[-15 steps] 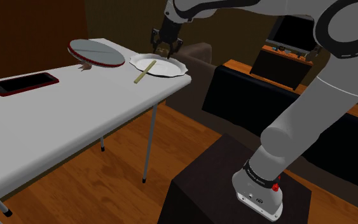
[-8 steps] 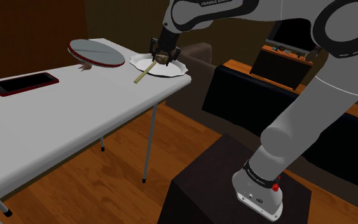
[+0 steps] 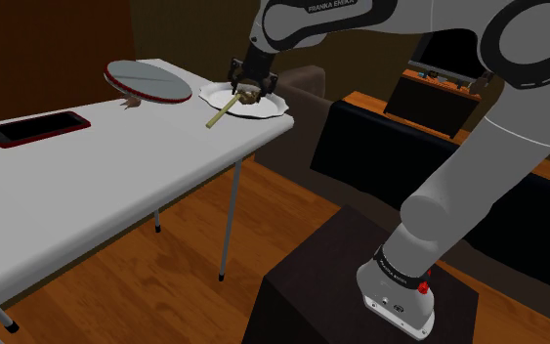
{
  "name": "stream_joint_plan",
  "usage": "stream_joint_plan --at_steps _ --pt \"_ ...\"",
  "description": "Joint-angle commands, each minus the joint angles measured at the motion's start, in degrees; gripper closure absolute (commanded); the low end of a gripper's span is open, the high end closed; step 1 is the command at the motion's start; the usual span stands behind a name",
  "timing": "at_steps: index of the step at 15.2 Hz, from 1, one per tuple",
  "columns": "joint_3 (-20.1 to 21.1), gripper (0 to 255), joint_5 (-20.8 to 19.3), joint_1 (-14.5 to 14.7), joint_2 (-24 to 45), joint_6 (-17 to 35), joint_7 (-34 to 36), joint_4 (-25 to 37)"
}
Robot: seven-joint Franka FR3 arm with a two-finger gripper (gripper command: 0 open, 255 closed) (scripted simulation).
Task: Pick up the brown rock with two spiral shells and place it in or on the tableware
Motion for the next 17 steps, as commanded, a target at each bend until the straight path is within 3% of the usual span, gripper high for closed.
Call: stream_joint_plan --at_steps 1,5,9,17 --pt "0.0 0 0.0 0.0 0.0 0.0 0.0 0.0" --pt "0.0 0 0.0 0.0 0.0 0.0 0.0 0.0" --pt "-0.3 0 1.83 -0.06 -3.5 -6.49 -1.23 3.3" --pt "-0.31 0 1.83 -0.05 -3.5 -6.49 -1.23 3.3"
